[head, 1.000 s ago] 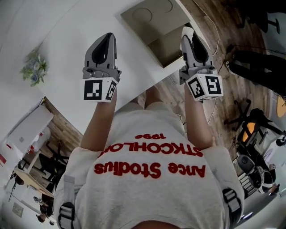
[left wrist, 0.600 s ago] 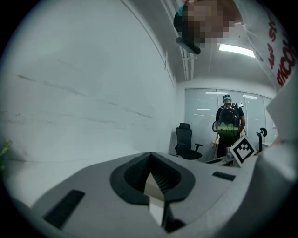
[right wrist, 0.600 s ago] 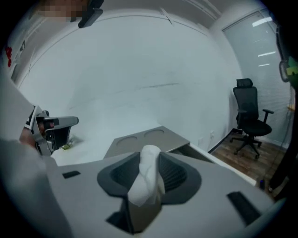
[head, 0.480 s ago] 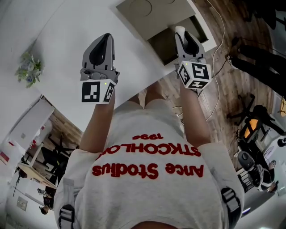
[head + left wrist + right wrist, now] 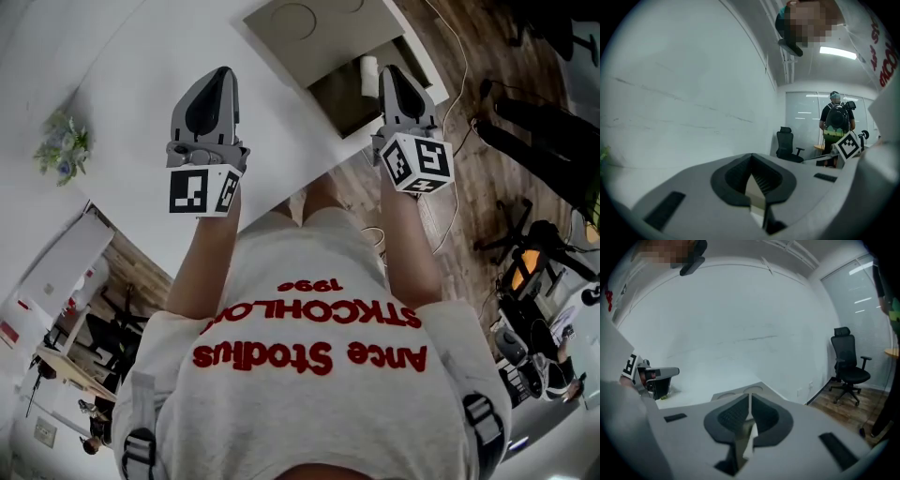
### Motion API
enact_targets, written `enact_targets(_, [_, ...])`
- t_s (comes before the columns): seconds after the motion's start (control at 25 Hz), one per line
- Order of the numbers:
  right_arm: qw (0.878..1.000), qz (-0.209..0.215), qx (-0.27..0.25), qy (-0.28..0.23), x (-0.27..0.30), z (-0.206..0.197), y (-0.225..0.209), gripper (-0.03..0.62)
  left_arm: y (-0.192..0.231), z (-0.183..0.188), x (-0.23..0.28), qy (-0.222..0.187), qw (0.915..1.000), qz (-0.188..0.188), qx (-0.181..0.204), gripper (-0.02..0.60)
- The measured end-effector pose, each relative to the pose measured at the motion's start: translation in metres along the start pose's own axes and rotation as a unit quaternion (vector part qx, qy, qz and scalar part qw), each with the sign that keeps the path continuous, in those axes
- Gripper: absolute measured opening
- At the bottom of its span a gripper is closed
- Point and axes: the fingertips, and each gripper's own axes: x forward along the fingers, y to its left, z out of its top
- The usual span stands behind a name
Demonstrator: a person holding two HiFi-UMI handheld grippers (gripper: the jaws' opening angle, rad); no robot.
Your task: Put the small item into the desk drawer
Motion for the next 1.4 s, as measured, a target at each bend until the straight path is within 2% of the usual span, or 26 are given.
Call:
enact_targets(0.12, [0.999,0.005,-0.006,-0.041,-0.003,0.029,0.007,0.011,0.009,0.006,0.001,-0.013,0.9999,0.003,-0.001,0.006])
enact_targets(0.48, [0.989,0.030,-0.054,-0.135,-0.031,0.121,0.036,0.006,0.017,0.060,-0.009,-0.073,0.9972,0.011,0.015,0.006])
enact_targets(0.72, [0.979,0.083,-0.055,-0.176,-0.038,0.164,0.072,0.005,0.028,0.082,-0.025,-0.102,0.9933,0.037,0.039,0.006])
enact_targets(0.88, [0.971,0.131,-0.066,-0.187,-0.030,0.177,0.109,0.005,0.047,0.092,-0.049,-0.115,0.9897,0.069,0.050,0.008])
enact_targets(1.04, [0.960,0.192,-0.071,-0.191,-0.015,0.185,0.154,0.005,0.073,0.102,-0.083,-0.126,0.9827,0.121,0.063,0.006])
enact_targets(1.4, [0.925,0.323,-0.078,-0.186,0.012,0.172,0.262,0.005,0.128,0.102,-0.179,-0.129,0.9576,0.241,0.091,0.006])
